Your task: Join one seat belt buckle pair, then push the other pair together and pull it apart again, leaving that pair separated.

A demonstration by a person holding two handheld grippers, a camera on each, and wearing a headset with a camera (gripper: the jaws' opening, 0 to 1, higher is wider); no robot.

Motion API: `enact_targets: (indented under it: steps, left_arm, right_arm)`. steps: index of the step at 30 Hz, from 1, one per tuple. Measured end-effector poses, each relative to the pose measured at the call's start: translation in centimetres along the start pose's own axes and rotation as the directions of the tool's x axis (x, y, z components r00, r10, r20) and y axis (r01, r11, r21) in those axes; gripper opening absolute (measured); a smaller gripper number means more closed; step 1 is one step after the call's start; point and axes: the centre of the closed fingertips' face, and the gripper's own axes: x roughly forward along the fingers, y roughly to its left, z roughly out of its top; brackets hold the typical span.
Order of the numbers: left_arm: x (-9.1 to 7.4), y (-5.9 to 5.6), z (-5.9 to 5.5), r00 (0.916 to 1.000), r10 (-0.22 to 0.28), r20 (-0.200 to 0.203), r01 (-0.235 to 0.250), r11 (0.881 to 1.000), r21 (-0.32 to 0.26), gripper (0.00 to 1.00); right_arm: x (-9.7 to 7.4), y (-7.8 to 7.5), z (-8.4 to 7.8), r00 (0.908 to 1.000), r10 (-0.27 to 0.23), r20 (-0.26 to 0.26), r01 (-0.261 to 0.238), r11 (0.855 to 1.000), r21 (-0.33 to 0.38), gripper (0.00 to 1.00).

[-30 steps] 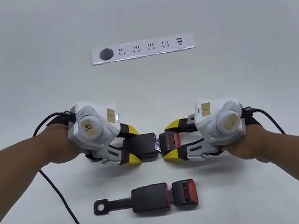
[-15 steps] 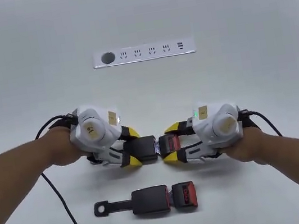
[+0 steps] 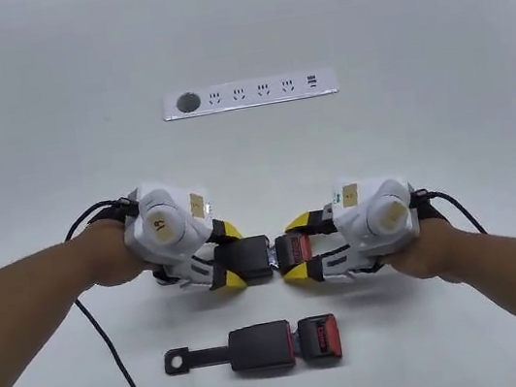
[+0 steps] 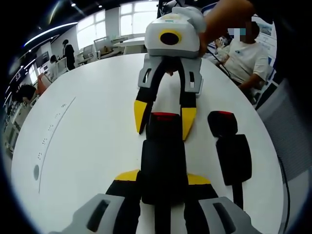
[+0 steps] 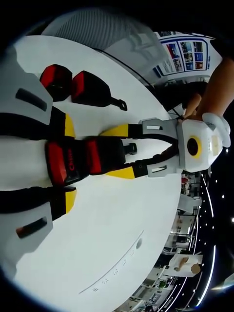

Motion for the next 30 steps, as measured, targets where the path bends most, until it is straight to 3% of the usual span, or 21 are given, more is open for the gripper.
enact_targets:
  steps: [19,30]
  left_arm:
    - [0.1,0.1,-0.1,1.0,0.008,-0.003,-0.008,1.0,-0.008,0.34]
    - [0.1,-0.1,0.1,0.9999,0.011,0.001,-0.011,1.0,-0.008,0.34]
  right_arm:
    - [-0.2,0.2,0.1,1.0,-0.005,-0.006,0.005,1.0,-0.003,0.35]
    - [-1.4,0.1,-0.7,0.9997,-0.005,-0.025,0.005,1.0,-0.013,0.35]
